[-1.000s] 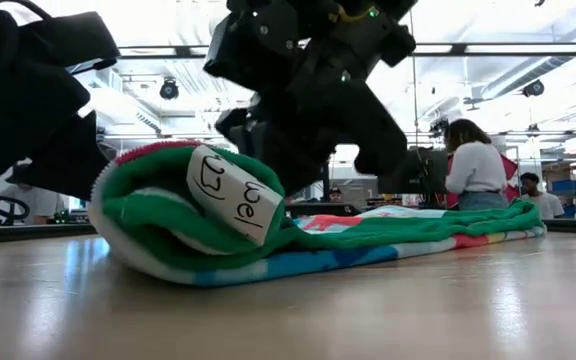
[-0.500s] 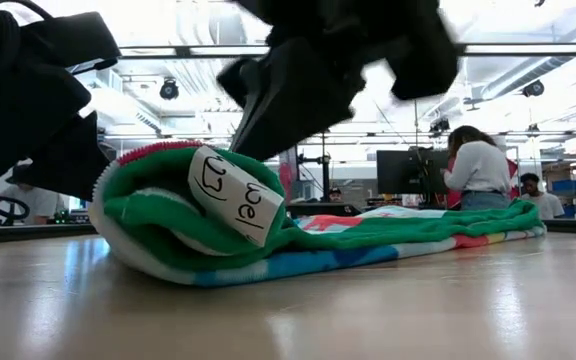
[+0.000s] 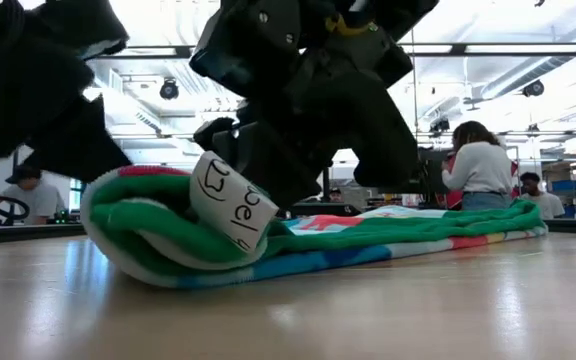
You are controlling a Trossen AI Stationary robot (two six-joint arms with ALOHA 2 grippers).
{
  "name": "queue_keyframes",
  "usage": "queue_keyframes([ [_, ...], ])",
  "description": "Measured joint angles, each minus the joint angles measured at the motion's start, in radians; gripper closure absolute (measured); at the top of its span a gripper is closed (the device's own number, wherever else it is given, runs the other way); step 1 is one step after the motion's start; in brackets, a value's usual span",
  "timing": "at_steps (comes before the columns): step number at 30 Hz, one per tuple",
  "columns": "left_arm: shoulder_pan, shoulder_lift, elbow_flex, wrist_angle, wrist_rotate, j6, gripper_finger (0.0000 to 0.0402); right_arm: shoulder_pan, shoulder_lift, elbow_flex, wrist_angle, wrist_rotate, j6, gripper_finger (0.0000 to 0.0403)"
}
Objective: Roll towel
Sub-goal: Roll the multi-color dinosaur print towel
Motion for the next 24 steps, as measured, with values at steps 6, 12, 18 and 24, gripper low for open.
queue_keyframes([
  [6, 0.015, -0.035, -0.001, -0.003, -0.003, 0.052, 0.0212, 0.0, -0.058, 0.0, -0.031, 0.007, -0.011, 0.0403],
  [12, 0.028, -0.03, -0.015, -0.006, -0.002, 0.046, 0.0212, -0.03, -0.094, 0.0, -0.031, 0.055, -0.038, 0.0403],
  [18, 0.029, -0.029, -0.019, -0.004, -0.002, 0.039, 0.0212, -0.092, -0.093, 0.0, 0.024, 0.057, -0.082, 0.0403],
  [24, 0.029, -0.029, -0.02, 0.002, 0.004, 0.038, 0.0212, -0.164, -0.037, 0.0, 0.115, 0.028, -0.109, 0.0403],
])
